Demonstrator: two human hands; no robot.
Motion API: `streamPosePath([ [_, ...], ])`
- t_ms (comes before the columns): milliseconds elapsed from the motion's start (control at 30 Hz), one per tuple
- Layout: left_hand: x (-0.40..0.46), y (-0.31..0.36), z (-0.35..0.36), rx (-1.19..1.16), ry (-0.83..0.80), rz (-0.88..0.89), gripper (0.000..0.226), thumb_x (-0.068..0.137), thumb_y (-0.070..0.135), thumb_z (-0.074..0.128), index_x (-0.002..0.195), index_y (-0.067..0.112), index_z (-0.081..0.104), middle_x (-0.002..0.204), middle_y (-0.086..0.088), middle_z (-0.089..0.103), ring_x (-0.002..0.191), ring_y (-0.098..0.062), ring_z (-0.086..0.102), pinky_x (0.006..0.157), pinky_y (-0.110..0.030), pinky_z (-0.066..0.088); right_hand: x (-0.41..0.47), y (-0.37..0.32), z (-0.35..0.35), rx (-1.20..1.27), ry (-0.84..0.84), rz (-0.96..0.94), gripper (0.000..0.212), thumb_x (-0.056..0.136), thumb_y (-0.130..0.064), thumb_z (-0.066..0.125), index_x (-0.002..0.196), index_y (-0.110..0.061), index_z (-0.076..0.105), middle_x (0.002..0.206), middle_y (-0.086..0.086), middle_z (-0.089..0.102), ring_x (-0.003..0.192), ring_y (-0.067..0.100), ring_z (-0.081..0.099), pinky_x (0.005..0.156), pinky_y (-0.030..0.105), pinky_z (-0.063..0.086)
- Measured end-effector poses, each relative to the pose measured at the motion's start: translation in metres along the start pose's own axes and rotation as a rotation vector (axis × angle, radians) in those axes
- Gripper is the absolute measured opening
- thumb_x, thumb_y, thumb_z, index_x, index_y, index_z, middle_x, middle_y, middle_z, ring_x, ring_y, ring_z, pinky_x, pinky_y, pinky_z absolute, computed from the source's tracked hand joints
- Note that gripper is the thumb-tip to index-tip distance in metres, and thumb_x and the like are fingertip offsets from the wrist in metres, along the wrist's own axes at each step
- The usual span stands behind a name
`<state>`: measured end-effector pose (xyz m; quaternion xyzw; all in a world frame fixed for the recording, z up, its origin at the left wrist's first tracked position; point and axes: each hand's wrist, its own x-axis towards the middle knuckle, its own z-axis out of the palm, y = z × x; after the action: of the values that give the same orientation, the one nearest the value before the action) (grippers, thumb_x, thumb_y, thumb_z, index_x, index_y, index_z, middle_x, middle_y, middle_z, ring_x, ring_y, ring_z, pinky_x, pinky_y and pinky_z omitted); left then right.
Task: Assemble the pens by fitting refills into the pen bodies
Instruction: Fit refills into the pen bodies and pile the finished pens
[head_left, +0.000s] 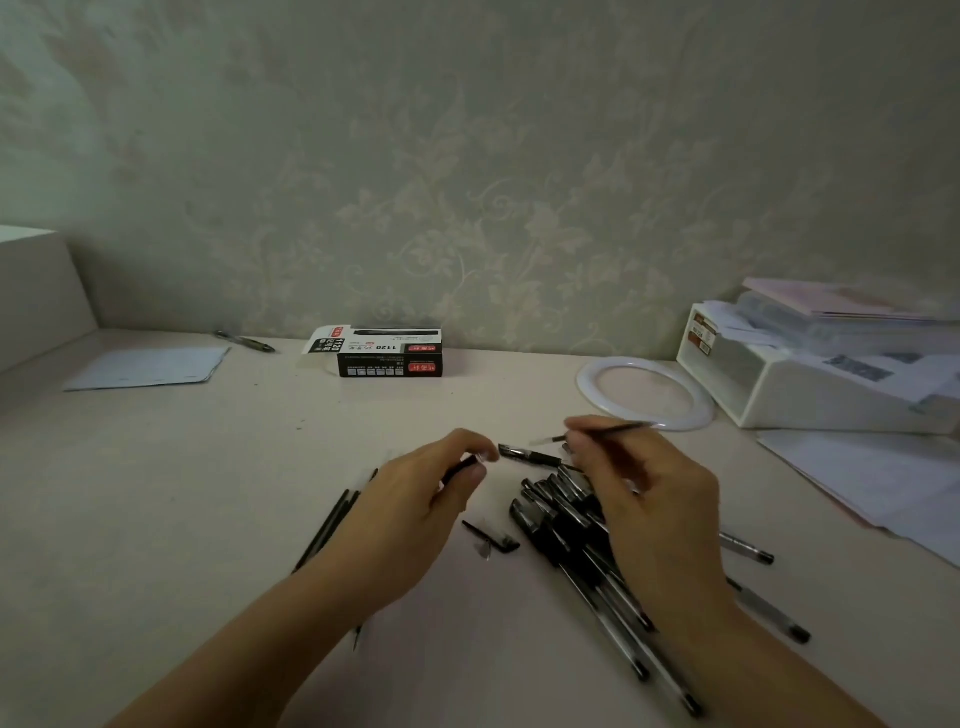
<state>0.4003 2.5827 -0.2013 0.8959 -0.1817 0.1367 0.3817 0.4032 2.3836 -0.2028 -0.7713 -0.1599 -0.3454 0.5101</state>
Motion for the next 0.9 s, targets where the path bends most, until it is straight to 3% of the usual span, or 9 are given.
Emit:
streamPosePath([
  [100, -0.0015, 0.0013, 0.0025, 0.045, -0.022, 0.051, 0.018, 0.099, 0.031, 0.043, 0.108, 0.038, 0.058, 0.087, 0.023, 0.059, 0.085, -0.002, 0.059, 0.071, -0.012, 0.044, 0.0005, -0.0008, 0.0017, 0.446, -0.007, 0.395, 0.016, 0.095, -0.024, 0.058, 0.097, -0.018, 0.072, 0.091, 0.001, 0.077, 0.086, 0.014, 0.073, 0.074, 0.017, 0.056],
  [233, -0.0013, 0.0008, 0.0032, 0.026, -0.014, 0.059, 0.019, 0.098, 0.031, 0.045, 0.108, 0.038, 0.06, 0.089, 0.026, 0.059, 0.088, 0.003, 0.058, 0.072, -0.005, 0.041, 0.0003, 0.0002, 0.0035, 0.703, -0.058, 0.575, 0.023, 0.093, -0.027, 0.054, 0.095, -0.009, 0.068, 0.095, 0.014, 0.075, 0.087, 0.024, 0.073, 0.071, 0.021, 0.057],
  [467, -0.0018, 0.0034, 0.0054, -0.041, -0.017, 0.07, 0.019, 0.097, 0.031, 0.047, 0.107, 0.04, 0.061, 0.084, 0.032, 0.06, 0.086, 0.001, 0.059, 0.071, -0.006, 0.042, -0.0011, 0.001, 0.0065, 0.665, -0.133, 0.553, 0.022, 0.096, -0.027, 0.053, 0.088, -0.019, 0.071, 0.095, 0.013, 0.076, 0.086, 0.024, 0.073, 0.072, 0.021, 0.057],
  [733, -0.0015, 0.0033, 0.006, -0.054, -0.024, 0.107, 0.02, 0.098, 0.027, 0.049, 0.109, 0.038, 0.061, 0.082, 0.021, 0.061, 0.081, -0.004, 0.059, 0.069, -0.009, 0.043, -0.0025, 0.004, 0.0069, 0.601, -0.203, 0.521, 0.022, 0.096, -0.028, 0.053, 0.088, -0.024, 0.072, 0.094, 0.01, 0.076, 0.087, 0.023, 0.073, 0.074, 0.022, 0.057],
  [900, -0.0027, 0.0029, 0.0091, -0.072, -0.041, 0.107, 0.02, 0.097, 0.03, 0.049, 0.114, 0.038, 0.055, 0.078, 0.016, 0.064, 0.075, -0.001, 0.063, 0.063, -0.008, 0.043, -0.0065, -0.0028, 0.008, 0.315, -0.397, 0.34, 0.013, 0.092, -0.03, 0.063, 0.093, -0.034, 0.076, 0.091, -0.008, 0.076, 0.086, 0.009, 0.071, 0.076, 0.015, 0.054],
])
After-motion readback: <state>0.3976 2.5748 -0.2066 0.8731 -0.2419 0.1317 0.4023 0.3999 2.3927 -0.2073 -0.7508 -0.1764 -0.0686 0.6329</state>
